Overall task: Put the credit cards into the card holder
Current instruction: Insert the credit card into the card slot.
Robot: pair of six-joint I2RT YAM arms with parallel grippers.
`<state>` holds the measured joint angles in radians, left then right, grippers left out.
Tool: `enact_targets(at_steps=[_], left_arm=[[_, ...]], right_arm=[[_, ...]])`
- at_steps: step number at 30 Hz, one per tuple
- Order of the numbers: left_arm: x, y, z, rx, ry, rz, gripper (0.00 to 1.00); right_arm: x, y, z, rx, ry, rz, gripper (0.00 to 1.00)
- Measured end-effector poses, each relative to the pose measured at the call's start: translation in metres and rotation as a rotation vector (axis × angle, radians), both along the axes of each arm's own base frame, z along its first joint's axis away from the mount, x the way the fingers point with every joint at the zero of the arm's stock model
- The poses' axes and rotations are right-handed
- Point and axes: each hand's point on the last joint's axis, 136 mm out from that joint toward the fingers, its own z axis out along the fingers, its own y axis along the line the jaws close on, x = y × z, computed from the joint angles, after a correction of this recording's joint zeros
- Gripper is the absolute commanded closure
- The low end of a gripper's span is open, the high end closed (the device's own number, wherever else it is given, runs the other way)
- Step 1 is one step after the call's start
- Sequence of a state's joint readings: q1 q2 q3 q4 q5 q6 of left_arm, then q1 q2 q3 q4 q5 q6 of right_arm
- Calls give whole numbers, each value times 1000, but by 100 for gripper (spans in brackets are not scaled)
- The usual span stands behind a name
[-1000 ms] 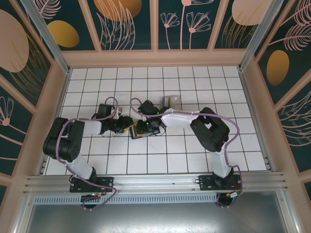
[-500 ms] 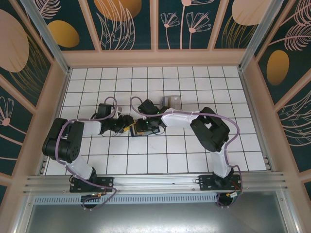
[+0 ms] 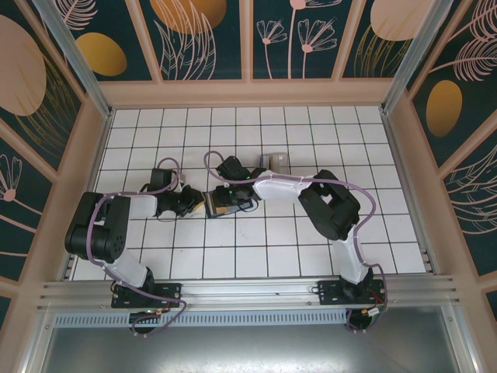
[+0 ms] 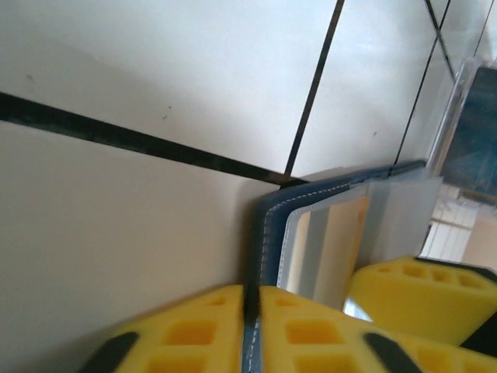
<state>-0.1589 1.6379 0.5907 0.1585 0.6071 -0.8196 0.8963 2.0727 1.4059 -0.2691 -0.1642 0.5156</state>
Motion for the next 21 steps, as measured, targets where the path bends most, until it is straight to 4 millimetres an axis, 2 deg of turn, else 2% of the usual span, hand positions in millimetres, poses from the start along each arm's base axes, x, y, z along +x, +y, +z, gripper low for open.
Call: enact_targets(at_steps=[14,21], left_arm=[[-1,0,0,-5,1,-6,100],[-1,1,-2,1,-1,-8,100]], right_arm=[[3,4,-3,5,6,-10,61],[2,12,1,21,-41,68,65]])
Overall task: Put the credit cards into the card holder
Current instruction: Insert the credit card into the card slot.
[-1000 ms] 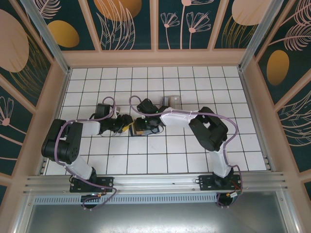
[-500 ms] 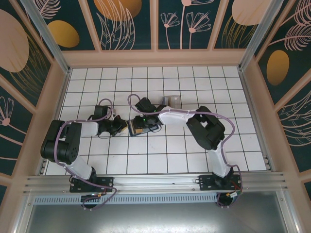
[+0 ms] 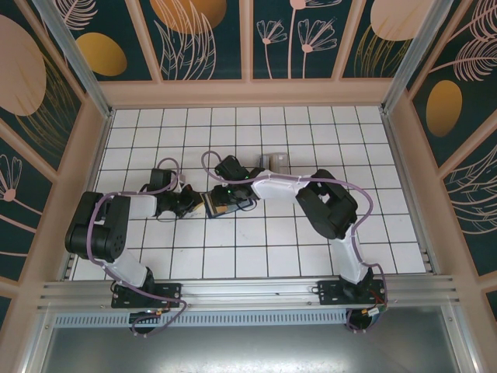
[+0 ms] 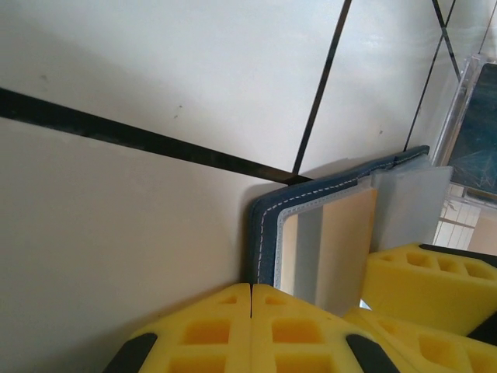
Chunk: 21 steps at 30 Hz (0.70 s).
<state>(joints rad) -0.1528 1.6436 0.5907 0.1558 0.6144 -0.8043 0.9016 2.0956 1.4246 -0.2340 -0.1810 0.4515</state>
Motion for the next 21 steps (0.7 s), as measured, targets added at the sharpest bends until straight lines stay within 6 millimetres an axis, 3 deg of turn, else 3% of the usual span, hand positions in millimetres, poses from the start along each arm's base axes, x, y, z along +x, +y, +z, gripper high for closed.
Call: enact_targets(at_steps=[7,14,21], left_arm=[[0,2,-1,9,-4,-4,100],[0,2,-1,13,-6,-12,100],[-2,1,-1,13,-4,-24,100]], right_arm=[[1,1,1,-13,-51,69,68],[-2,-1,-3,-22,-67,89,60],[-7,-17,26,-17,-104,36,57]])
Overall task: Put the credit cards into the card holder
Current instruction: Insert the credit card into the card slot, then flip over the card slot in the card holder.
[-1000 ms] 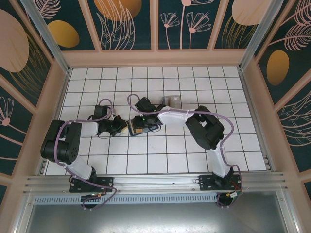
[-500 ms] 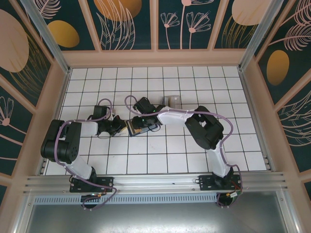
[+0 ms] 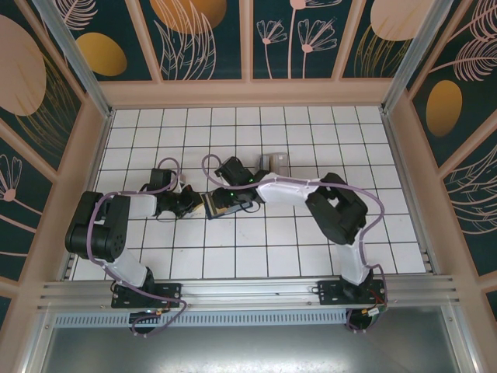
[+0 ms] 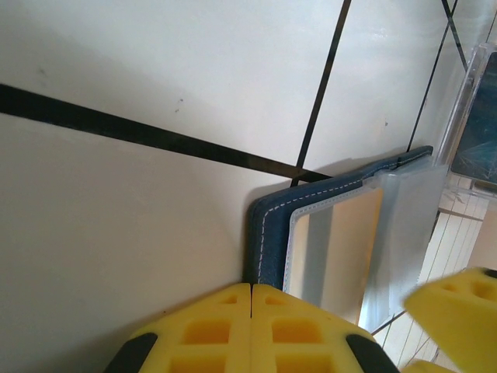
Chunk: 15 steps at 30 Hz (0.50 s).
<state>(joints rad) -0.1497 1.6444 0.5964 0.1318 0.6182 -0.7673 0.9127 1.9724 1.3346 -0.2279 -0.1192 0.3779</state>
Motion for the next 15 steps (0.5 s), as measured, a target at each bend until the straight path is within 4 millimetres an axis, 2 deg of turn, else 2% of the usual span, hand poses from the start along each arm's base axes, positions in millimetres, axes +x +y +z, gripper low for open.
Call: enact_targets(at_steps=[3,6,9,12,15], left_arm=[[-1,0,0,2,1,-3,100],[-1,0,0,3,0,-5,100],[-1,0,0,3,0,-5,100],[-1,0,0,3,0,-5,100],[-1,0,0,3,0,-5,100]], right_arm=[[4,-10,20,22,-14,-45,55],[16,-23,27,36,-2,-106,53],[22,-39,15,19,30,-156,53],[17,-54,-1,-20,76,-185,53],[11,-58,-9,-44,103,-193,52]])
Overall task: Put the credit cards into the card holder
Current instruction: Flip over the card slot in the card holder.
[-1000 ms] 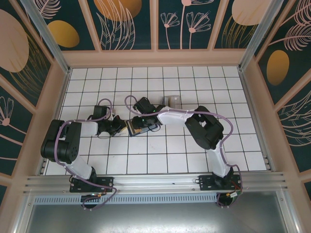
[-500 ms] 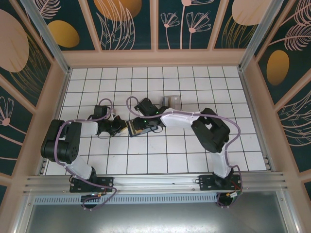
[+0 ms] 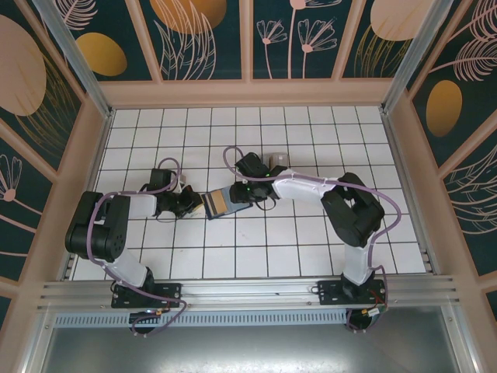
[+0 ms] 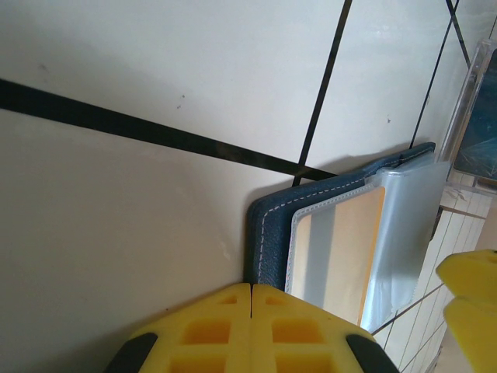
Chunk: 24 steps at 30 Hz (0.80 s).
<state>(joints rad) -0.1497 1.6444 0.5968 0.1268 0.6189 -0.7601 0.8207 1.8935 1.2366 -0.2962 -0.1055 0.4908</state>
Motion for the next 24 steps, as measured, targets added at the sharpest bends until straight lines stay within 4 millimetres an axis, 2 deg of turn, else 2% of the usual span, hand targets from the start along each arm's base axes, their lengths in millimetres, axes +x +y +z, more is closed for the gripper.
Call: enact_targets(at_steps=[15,24], left_arm=[[0,0,0,0,0,0,100],[0,0,0,-1,1,0,100]], right_arm=[[-9,3,-12,23,71,-11,52],[-6,-10,-19,13,85,-26,51]])
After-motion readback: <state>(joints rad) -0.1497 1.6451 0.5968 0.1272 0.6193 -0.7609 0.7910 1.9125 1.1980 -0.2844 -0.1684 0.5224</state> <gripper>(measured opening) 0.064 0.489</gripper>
